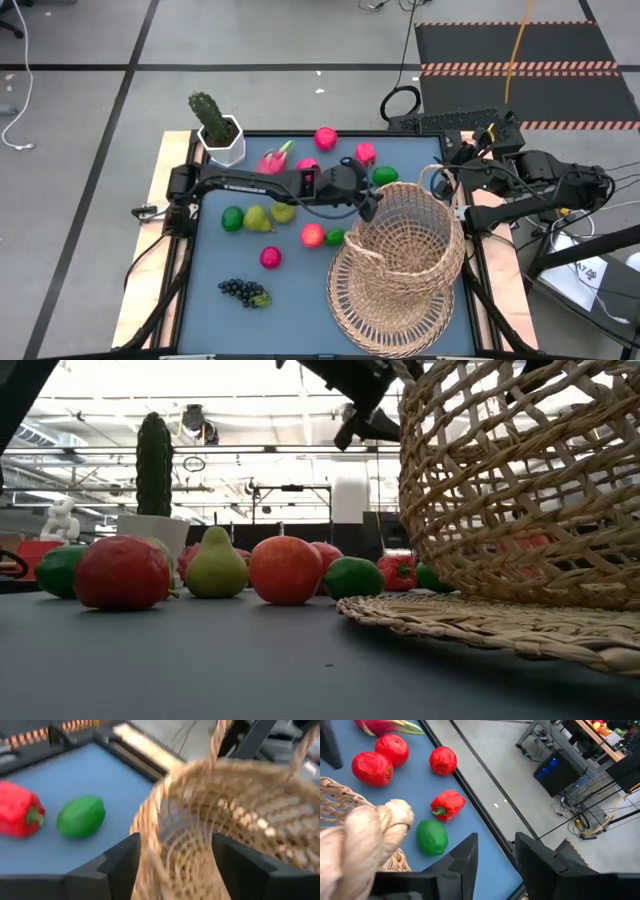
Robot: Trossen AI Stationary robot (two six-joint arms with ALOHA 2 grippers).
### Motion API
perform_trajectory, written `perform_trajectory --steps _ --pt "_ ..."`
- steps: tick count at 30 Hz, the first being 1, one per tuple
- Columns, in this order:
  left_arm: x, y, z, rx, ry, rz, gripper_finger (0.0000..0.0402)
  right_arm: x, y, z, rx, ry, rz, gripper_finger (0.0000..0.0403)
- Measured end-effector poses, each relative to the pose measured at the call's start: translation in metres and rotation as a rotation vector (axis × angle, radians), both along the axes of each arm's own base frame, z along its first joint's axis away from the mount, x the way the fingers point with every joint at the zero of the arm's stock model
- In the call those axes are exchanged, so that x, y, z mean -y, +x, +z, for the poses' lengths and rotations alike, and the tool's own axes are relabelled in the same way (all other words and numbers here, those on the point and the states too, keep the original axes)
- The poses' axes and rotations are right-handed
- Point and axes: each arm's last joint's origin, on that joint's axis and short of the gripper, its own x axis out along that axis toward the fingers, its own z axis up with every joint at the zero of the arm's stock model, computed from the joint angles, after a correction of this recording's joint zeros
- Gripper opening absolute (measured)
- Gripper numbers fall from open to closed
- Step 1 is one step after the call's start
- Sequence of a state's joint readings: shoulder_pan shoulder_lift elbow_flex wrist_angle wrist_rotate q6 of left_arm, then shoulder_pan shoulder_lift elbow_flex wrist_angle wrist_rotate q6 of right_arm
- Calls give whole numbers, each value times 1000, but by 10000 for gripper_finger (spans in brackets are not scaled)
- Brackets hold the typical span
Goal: Build produce basket
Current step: Adjust the brown basket on the brown placemat
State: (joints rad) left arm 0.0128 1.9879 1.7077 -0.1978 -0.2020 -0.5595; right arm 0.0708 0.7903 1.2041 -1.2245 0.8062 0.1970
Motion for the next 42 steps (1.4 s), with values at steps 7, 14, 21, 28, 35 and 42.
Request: perform_trajectory --steps 7,14,21,28,35,42 --pt "1 -5 -17 -132 -44 -4 194 0 -1 0 1 -1 2 125" --pt "3 -3 -21 -142 -71 -70 56 0 -1 0 2 0 1 125" --pt "7 -5 -12 -104 -108 -92 20 -1 1 -2 -13 43 35 125" --pt "11 -32 22 -123 -138 -84 15 -2 -3 -6 -51 102 36 125" --pt "16 -40 36 -98 -195 -146 15 -1 -13 -11 -111 110 -36 125" --pt "34 -37 39 -44 -236 -143 15 0 -16 -18 -205 139 -131 124"
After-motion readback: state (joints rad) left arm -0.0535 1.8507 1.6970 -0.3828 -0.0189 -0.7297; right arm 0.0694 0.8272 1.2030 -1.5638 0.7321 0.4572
